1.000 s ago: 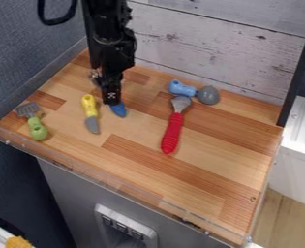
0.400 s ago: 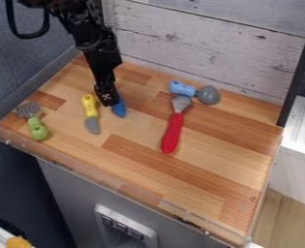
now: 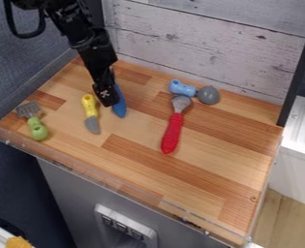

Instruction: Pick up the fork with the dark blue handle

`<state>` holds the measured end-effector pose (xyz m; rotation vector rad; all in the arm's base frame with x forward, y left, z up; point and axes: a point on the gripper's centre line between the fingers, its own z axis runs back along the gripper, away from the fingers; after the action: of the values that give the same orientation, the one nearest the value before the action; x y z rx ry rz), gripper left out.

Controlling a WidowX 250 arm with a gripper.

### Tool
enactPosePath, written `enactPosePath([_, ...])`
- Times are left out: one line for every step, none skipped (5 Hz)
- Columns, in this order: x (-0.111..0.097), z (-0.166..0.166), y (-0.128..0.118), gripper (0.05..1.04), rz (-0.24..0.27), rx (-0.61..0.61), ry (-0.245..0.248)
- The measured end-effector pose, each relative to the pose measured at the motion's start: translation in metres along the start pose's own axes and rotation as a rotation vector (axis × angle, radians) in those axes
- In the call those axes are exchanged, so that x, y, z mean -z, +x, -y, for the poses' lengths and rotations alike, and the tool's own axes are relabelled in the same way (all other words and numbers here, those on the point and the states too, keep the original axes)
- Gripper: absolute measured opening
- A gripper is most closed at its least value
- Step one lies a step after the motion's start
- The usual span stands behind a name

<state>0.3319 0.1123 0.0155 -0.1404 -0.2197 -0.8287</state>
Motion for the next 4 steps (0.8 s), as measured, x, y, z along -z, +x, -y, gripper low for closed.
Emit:
enactPosePath([-0.0014, 0.0026, 0.0005, 0.994, -0.024, 0.012, -0.092])
enactPosePath([-0.0029, 0.0062, 0.0036, 0.995, -0.090, 0.037, -0.191])
enactPosePath([-0.0036, 0.0078, 0.0072, 0.998, -0.188, 0.062, -0.253])
enactPosePath([-0.0043, 0.0094, 0.0084, 0.999, -0.311, 0.085, -0.281])
